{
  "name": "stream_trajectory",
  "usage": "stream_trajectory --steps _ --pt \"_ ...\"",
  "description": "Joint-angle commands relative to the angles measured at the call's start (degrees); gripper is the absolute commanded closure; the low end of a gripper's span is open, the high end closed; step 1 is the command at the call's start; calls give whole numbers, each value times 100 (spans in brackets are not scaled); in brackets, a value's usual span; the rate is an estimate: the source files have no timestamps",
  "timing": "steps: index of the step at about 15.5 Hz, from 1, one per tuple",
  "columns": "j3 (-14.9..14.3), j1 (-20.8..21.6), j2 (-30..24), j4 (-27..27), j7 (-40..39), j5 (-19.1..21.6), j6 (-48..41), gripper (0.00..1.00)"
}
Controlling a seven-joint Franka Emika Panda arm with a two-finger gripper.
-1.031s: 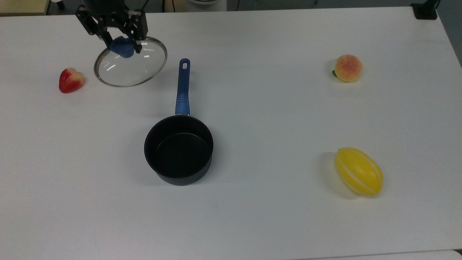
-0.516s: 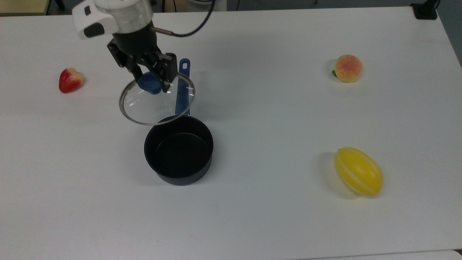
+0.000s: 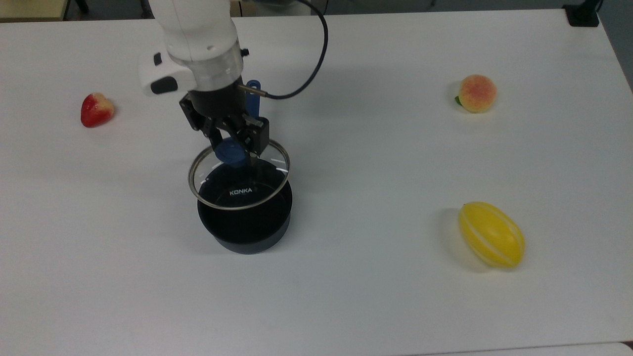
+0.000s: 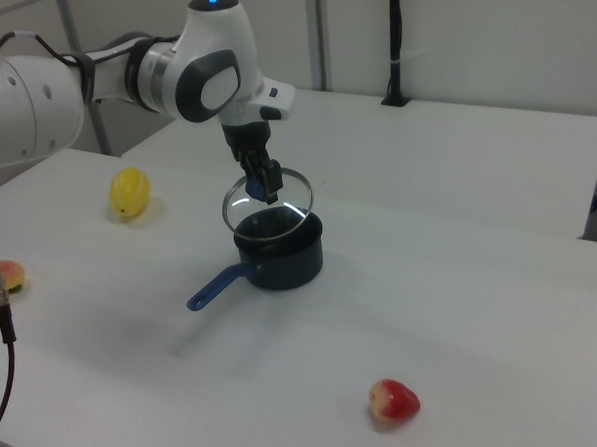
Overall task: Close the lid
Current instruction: 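Carry the lid over the saucepan and lower it onto the rim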
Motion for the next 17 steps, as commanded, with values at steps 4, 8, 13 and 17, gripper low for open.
stream_trajectory --steps 4,8,13,17 --pt "1 119 315 211 186 -43 420 75" --pt "1 172 403 176 186 -174 517 75" --pt "10 198 517 158 186 -271 534 75" --pt "10 198 561 149 177 -358 526 75"
